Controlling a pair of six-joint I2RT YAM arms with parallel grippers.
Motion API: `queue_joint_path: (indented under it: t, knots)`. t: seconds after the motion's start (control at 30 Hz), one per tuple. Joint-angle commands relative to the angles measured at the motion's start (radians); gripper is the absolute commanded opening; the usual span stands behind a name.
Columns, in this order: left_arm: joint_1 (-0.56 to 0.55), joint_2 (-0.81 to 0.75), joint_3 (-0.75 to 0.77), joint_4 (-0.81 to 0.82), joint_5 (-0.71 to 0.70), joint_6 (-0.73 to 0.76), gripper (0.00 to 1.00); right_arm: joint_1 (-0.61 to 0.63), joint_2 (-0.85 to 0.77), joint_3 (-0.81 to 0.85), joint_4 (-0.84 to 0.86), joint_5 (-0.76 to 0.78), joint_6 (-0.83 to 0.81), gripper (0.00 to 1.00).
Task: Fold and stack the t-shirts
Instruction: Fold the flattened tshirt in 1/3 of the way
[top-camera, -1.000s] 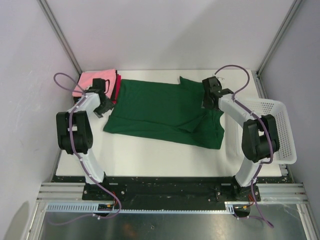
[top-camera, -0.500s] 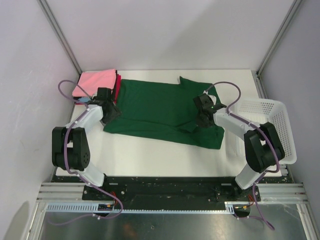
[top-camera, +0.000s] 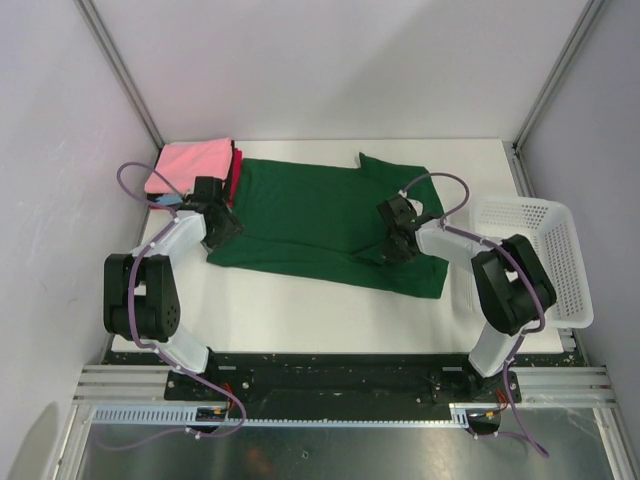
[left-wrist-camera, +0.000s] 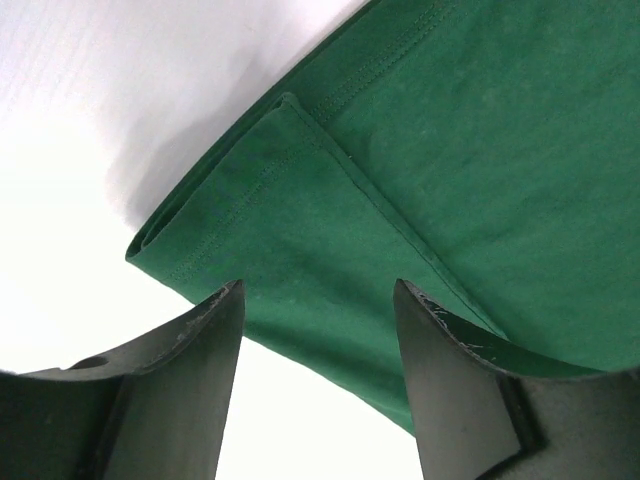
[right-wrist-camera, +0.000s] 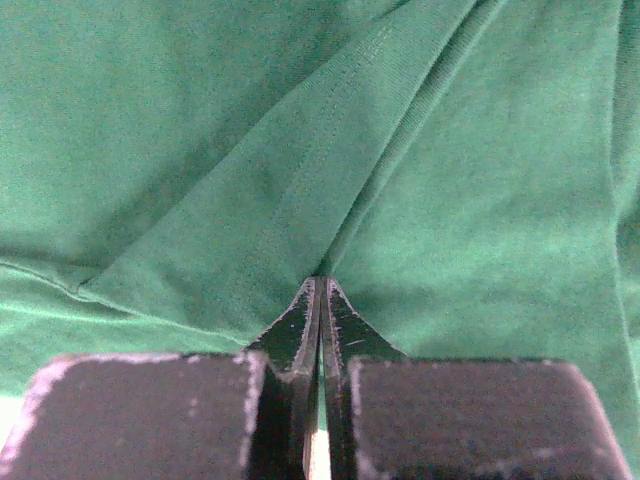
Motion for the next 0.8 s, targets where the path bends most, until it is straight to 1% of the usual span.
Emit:
queue_joint_path:
  t: [0.0, 0.17, 0.43, 0.57, 0.7, 0.77]
  knots:
    - [0.000, -0.028, -0.008, 0.025, 0.002, 0.016, 0.65, -0.003, 0.023, -0.003, 0.074, -0.030, 0.019, 0.00]
    - [0.000, -0.027, -0.008, 0.024, 0.005, 0.014, 0.65, -0.013, 0.046, 0.049, 0.106, -0.049, 0.005, 0.01]
    - [-0.001, -0.028, -0.008, 0.024, 0.008, 0.014, 0.64, -0.025, 0.173, 0.228, 0.103, -0.058, -0.034, 0.01]
    - [-0.003, -0.030, -0.009, 0.024, 0.012, 0.014, 0.64, -0.033, 0.222, 0.321, 0.084, -0.048, -0.055, 0.07]
    - [-0.007, -0.032, -0.009, 0.025, 0.015, 0.014, 0.64, -0.038, 0.261, 0.433, 0.028, -0.016, -0.089, 0.15]
    - [-0.008, -0.032, -0.010, 0.026, 0.016, 0.015, 0.64, -0.041, 0.275, 0.485, -0.002, -0.005, -0.104, 0.17]
